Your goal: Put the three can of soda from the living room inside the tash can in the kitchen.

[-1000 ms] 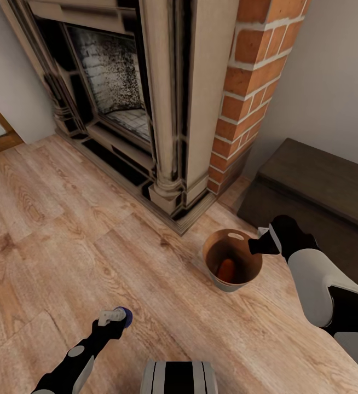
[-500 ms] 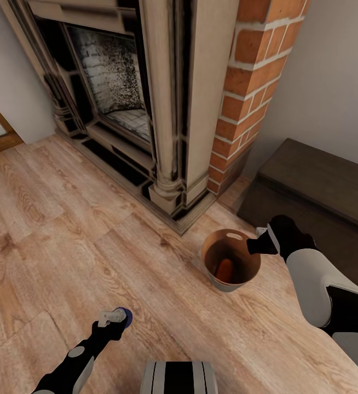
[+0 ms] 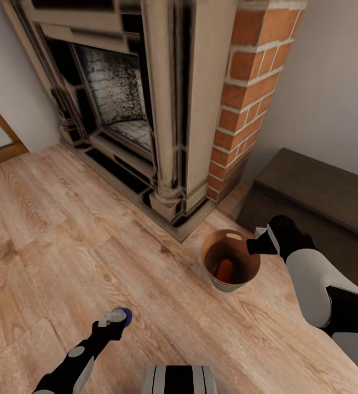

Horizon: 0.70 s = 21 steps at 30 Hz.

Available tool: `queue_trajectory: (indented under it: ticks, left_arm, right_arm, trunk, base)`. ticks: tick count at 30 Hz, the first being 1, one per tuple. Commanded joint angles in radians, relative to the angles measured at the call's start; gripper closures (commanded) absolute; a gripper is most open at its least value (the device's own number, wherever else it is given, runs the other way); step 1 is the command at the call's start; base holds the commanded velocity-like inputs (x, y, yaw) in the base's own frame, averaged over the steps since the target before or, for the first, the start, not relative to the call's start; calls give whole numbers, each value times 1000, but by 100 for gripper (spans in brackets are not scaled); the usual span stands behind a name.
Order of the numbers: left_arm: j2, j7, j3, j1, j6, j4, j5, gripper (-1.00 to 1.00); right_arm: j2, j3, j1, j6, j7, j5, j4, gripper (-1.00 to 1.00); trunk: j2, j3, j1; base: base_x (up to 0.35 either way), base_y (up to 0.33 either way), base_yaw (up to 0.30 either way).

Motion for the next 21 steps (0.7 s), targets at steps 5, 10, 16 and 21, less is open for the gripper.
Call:
queue_trajectory:
  ticks: [5, 10, 16, 21]
  left_arm:
    - [1, 0, 0, 0, 0, -1, 0, 100]
    - [1, -4, -1, 0, 4, -1, 0, 100]
    - [3, -6, -2, 0, 52, -9, 2, 100]
    - [3, -7, 0, 0, 71, -10, 2, 100]
  right_arm:
    - [0, -3, 0, 3, 6, -21, 0, 100]
    - [1, -3, 0, 3, 6, -21, 1, 100]
    - [9, -4, 1, 3, 6, -22, 4, 100]
    - [18, -4, 1, 3, 6, -21, 5, 100]
  trunk:
    - [1, 19, -2]
    - [2, 39, -4]
    - [4, 62, -7]
    - [5, 81, -9]
  base:
    - [0, 0, 0]
    - [0, 0, 0]
    - [0, 0, 0]
    - [0, 0, 0]
